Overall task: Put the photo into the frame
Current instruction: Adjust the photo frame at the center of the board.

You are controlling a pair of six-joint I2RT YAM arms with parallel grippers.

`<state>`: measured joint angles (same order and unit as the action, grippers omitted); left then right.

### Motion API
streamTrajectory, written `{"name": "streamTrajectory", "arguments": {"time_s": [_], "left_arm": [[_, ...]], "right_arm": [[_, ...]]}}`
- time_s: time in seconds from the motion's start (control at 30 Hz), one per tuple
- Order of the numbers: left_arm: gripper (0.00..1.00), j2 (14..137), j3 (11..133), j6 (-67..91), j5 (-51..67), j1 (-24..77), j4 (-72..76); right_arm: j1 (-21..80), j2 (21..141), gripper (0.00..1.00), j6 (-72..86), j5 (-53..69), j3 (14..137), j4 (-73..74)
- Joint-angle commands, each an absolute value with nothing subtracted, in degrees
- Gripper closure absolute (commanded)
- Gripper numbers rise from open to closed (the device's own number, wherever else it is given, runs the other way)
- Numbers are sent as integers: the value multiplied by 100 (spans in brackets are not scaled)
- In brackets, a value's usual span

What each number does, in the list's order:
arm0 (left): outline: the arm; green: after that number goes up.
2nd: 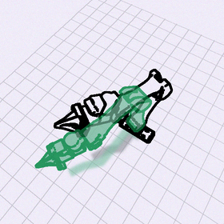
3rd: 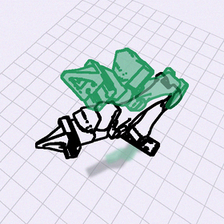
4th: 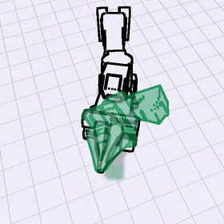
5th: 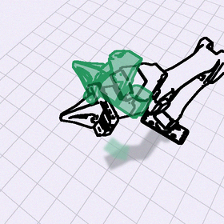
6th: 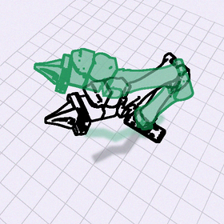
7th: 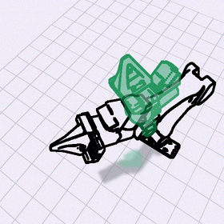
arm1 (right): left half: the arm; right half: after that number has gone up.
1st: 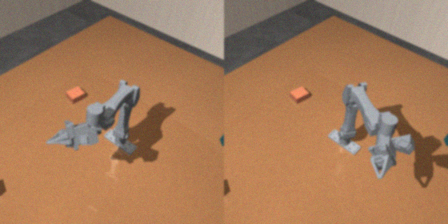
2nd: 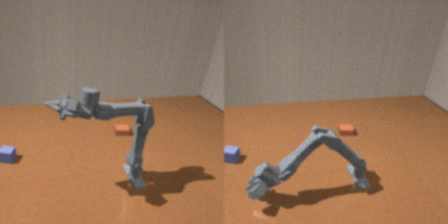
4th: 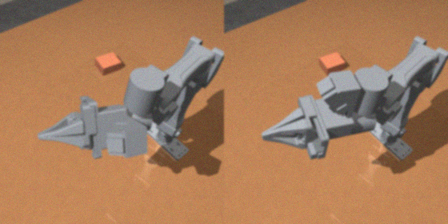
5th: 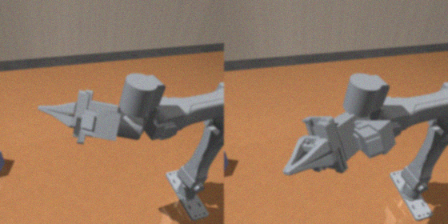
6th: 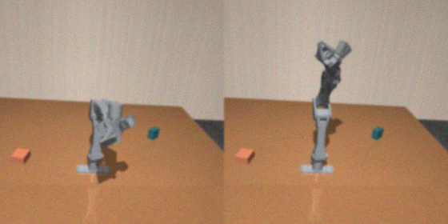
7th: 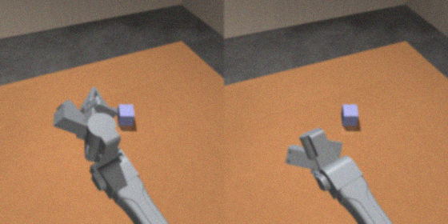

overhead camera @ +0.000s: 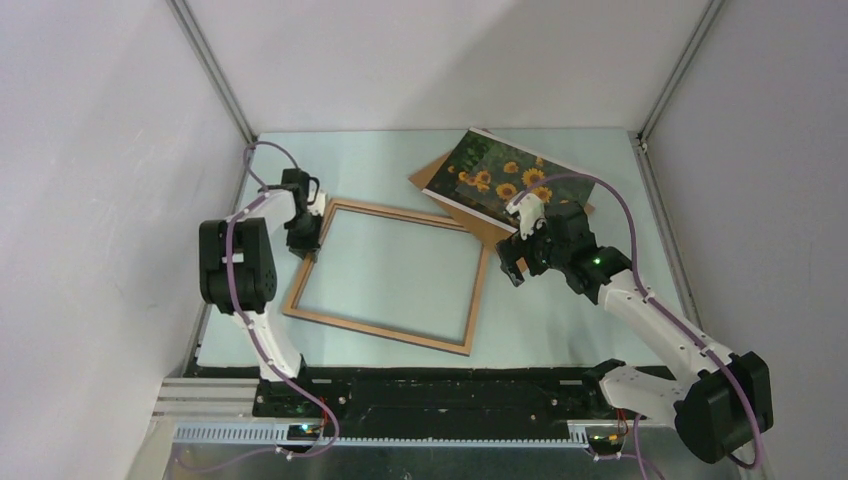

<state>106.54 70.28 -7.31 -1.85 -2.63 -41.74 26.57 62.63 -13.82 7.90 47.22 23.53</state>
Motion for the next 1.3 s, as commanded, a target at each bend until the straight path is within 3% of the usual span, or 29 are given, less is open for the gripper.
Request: {"name": "streamTrajectory", "arguments": {"time_s": [0.0, 0.1, 0.5, 0.8, 1.27], "left_arm": [[94, 10879, 7617, -1141, -701, -246, -4381], [100, 11079, 7879, -1531, -1088, -244, -4483], [100, 11786, 8736, -3675, -2700, -192, -4525], [100, 12366, 9740, -4318, -3067, -55, -4513], [98, 14200, 12636, -5044, -4111, 620, -4516]], "right_arm": [[2689, 6294, 0, -1445, 667, 4736, 2260], [2681, 6302, 0, -1464, 647, 4710, 2232], [2687, 6446, 0, -1498, 578, 4711, 2187], [2689, 6605, 0, -1522, 514, 4711, 2151], [2689, 6792, 0, -1533, 317, 4711, 2117]]}}
